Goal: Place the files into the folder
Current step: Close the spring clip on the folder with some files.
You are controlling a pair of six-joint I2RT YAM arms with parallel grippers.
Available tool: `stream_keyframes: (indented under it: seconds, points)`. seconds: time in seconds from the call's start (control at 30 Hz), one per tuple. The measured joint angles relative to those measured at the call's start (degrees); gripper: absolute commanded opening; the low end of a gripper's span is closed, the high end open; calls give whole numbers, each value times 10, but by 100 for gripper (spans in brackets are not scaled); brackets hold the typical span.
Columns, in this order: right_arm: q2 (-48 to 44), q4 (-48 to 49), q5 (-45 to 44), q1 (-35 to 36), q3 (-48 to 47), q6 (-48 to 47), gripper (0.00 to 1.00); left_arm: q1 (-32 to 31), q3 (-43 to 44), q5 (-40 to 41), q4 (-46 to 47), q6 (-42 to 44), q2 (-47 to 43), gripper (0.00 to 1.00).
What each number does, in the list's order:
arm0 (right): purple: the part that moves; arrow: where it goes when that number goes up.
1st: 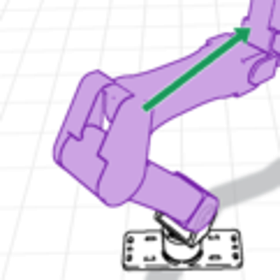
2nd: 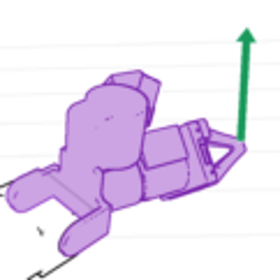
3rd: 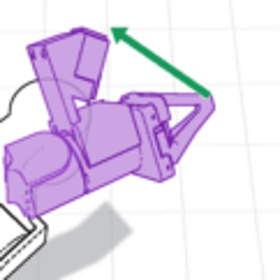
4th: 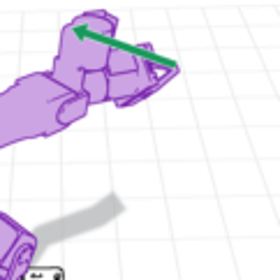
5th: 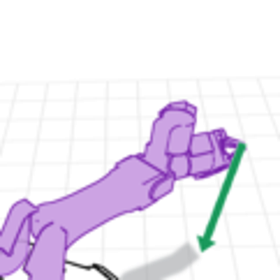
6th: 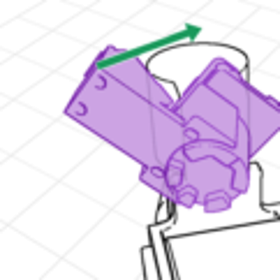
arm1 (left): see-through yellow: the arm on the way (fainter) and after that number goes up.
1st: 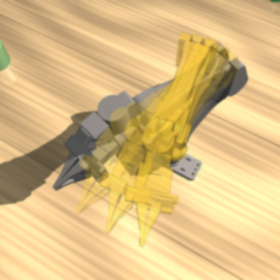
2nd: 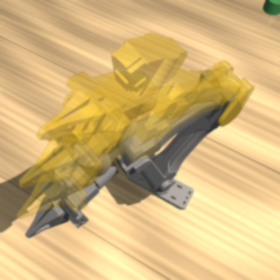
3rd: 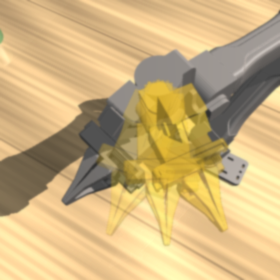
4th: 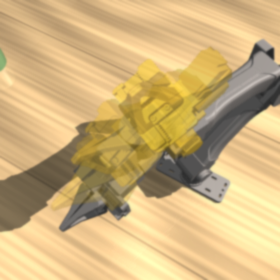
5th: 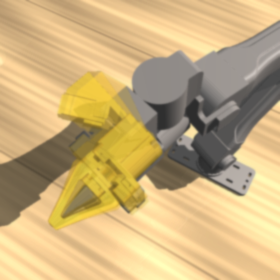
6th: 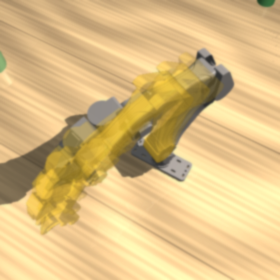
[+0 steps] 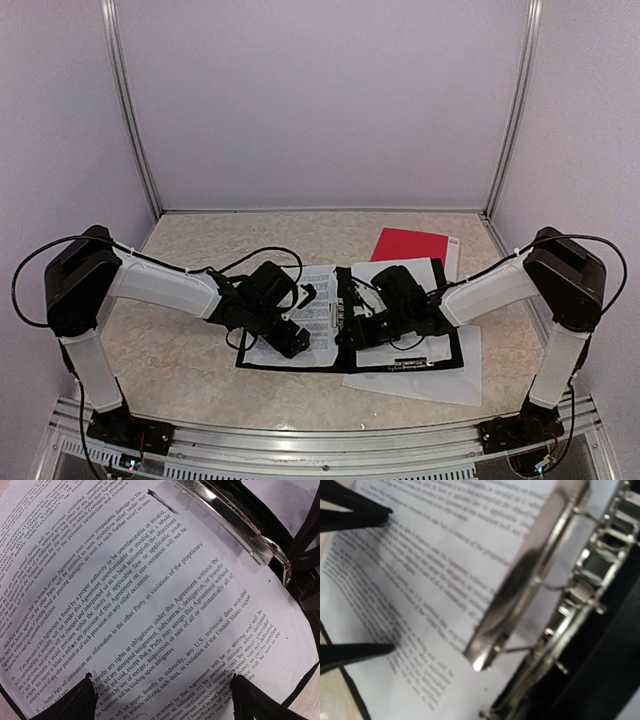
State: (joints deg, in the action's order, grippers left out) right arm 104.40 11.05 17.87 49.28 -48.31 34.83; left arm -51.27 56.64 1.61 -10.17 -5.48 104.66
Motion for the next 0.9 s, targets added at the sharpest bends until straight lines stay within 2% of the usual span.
stream_keyframes:
  seconds: [0.5,0.9]
  points:
    - [9,75,15,1,24,48,30,0,1,3,0,0,1,90]
    - [-21,115,14,1,45,92,30,-2,3,8,-3,0,3,90]
